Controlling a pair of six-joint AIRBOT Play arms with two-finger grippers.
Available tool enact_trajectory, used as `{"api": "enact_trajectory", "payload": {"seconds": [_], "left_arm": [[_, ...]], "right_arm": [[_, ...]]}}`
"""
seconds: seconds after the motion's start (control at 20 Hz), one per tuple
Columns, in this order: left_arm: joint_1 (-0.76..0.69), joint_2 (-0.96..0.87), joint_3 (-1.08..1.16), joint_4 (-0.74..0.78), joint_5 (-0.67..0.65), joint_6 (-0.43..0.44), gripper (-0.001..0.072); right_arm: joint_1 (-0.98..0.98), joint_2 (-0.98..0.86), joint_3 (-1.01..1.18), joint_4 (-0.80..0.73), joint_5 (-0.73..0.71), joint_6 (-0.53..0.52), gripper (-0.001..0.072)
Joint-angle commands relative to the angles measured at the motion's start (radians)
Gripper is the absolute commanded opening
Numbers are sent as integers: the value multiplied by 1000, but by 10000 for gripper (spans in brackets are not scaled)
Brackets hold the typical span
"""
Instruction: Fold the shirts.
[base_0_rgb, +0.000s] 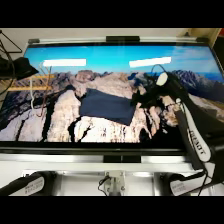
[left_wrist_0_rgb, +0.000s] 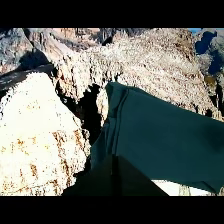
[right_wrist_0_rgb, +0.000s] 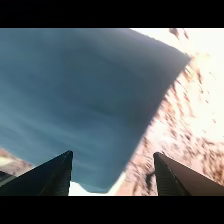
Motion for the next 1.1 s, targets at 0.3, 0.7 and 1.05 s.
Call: {"api": "enact_trajectory", "payload": {"seconds": [0.3, 0.7, 1.05], "left_arm": [[-57, 0, -20, 0, -7, 8, 31], [-57, 0, -19, -1, -25, 9, 32], [-63, 0, -19, -21, -77, 36, 32]], "right_arm": [[16, -117, -133, 359, -241, -146, 241], [-270, 103, 172, 347, 107, -239, 66], [-715, 386, 223, -3, 334, -111, 66]]}}
